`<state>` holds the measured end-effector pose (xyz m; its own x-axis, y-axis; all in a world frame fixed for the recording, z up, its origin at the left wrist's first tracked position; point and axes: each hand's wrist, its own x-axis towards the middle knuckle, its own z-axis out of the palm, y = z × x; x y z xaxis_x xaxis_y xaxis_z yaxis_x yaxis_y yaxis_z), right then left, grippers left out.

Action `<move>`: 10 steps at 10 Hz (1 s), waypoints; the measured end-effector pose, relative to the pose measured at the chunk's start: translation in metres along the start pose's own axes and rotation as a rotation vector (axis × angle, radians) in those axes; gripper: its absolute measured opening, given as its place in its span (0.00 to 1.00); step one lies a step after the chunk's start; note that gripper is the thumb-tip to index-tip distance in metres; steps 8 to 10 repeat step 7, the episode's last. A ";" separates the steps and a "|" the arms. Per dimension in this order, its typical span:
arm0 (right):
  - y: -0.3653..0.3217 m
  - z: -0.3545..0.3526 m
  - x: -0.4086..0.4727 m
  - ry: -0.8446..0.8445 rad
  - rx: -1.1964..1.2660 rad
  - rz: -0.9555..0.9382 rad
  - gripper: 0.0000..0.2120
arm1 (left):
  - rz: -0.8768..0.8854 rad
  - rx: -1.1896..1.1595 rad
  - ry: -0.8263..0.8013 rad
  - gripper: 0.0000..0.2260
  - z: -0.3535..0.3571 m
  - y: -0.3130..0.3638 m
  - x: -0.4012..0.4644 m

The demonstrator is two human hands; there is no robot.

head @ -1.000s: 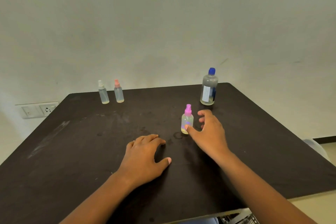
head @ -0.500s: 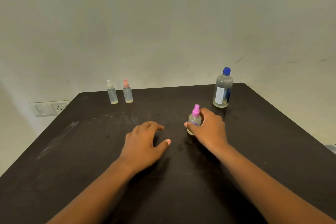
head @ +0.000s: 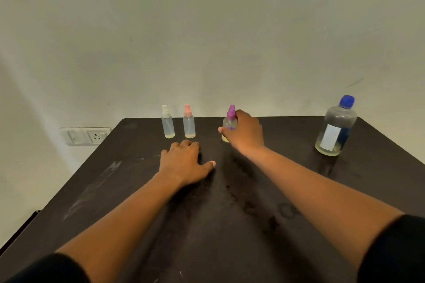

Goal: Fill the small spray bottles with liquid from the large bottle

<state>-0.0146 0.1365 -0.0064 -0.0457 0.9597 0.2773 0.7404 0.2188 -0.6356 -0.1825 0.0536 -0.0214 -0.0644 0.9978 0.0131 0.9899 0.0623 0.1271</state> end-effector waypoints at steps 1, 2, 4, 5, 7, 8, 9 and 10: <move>-0.007 0.025 0.027 -0.007 -0.014 0.011 0.22 | -0.001 0.016 -0.012 0.31 0.006 -0.005 0.010; -0.006 0.046 0.041 -0.017 -0.032 0.023 0.22 | -0.014 0.017 -0.019 0.31 0.008 -0.008 0.016; 0.000 0.066 0.048 -0.015 -0.053 0.034 0.22 | -0.035 0.015 -0.029 0.33 0.009 -0.011 0.021; -0.001 0.065 0.047 -0.041 -0.054 0.045 0.23 | -0.036 0.003 -0.031 0.33 0.010 -0.009 0.021; -0.006 0.056 0.038 -0.110 -0.032 0.089 0.30 | -0.068 -0.092 0.021 0.28 0.010 -0.008 0.016; -0.006 0.056 0.038 -0.110 -0.032 0.089 0.30 | -0.068 -0.092 0.021 0.28 0.010 -0.008 0.016; -0.006 0.056 0.038 -0.110 -0.032 0.089 0.30 | -0.068 -0.092 0.021 0.28 0.010 -0.008 0.016; -0.006 0.056 0.038 -0.110 -0.032 0.089 0.30 | -0.068 -0.092 0.021 0.28 0.010 -0.008 0.016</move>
